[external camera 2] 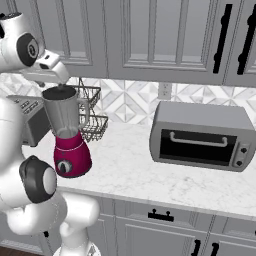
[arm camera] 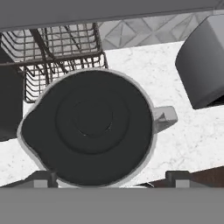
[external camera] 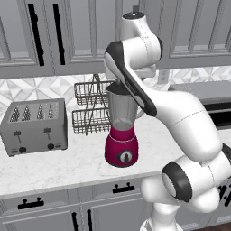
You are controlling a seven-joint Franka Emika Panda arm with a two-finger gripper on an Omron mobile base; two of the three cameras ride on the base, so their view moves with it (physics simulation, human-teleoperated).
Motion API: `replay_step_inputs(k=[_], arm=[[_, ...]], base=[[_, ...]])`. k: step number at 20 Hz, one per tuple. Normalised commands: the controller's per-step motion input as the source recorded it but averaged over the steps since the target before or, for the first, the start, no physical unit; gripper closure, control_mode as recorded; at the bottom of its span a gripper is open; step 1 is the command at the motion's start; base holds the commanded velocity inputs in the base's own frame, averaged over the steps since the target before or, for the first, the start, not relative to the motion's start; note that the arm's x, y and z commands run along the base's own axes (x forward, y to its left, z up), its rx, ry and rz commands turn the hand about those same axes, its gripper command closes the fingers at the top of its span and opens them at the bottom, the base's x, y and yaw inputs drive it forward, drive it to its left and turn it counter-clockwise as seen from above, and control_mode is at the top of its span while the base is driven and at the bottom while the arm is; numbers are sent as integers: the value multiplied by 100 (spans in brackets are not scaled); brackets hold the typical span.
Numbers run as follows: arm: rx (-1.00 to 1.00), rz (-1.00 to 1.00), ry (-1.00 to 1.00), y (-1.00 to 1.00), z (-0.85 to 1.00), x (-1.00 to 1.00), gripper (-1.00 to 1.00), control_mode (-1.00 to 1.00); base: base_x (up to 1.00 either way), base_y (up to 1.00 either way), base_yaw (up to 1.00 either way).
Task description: Close the lid blender by securely placing the lid on top.
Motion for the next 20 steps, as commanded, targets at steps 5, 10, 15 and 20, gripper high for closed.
replay_step_inputs(k=[5, 10, 15, 20], arm=[[20, 0, -42, -97, -53, -100, -100, -100], [6, 0, -27, -100, -99, -100, -100, -100], [1, 0, -17, -98, -93, -100, -100, -100], [23, 0, -73, -40, 7, -100, -100, -100]], base=[[0, 0, 0], [0, 0, 0], [0, 0, 0], [0, 0, 0]])
